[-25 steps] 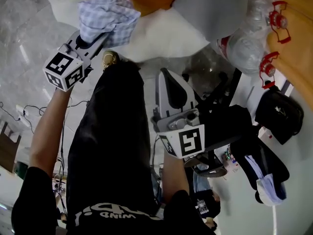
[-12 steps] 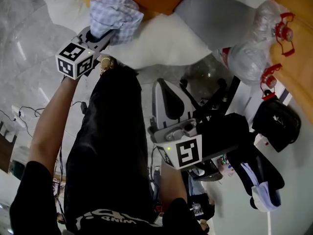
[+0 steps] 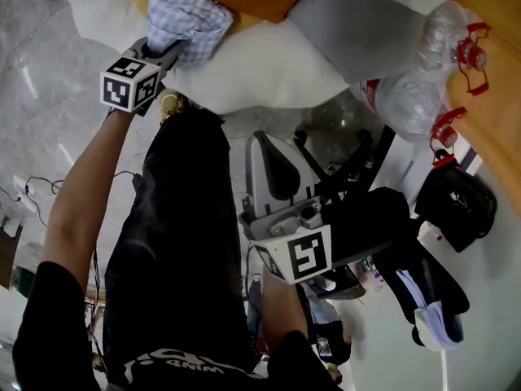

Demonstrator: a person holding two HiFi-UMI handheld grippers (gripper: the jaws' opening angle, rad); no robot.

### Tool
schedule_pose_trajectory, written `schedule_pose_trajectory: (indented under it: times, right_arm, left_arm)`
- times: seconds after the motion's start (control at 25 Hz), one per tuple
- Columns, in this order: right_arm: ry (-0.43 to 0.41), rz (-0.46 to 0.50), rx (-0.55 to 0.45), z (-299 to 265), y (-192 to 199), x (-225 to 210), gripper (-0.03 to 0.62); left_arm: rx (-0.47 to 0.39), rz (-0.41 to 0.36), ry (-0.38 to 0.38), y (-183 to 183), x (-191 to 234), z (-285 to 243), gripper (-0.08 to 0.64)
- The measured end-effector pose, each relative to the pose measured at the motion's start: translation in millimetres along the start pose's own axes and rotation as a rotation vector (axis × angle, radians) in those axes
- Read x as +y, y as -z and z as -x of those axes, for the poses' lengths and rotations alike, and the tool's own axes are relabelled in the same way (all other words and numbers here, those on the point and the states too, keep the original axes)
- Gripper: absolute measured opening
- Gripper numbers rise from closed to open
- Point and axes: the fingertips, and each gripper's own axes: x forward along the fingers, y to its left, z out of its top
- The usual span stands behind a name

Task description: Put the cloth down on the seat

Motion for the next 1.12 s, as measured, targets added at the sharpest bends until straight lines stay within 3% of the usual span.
schedule_pose_trajectory:
  times: [0.52, 0.68, 0.88, 1.12]
  right_arm:
    - [0.003, -0.005, 0.007, 5, 0, 2, 0.02]
    - [-0.004, -0.002, 0.008, 5, -1, 5, 0.019]
    - [-0.011, -0.001, 0.013, 6, 0, 7, 0.019]
    - [-0.023, 0.005, 0.01, 4, -6, 12, 0.02]
  left_arm:
    - [0.055, -0.02, -0.098, 9, 14, 3, 0.143]
    - [0.06, -0.021, -0.118, 13, 18, 6, 0.235]
    - [0.05, -0.007, -0.151, 16, 25, 12, 0.412]
    - [0.026, -0.015, -0.246, 10, 42, 29, 0.446]
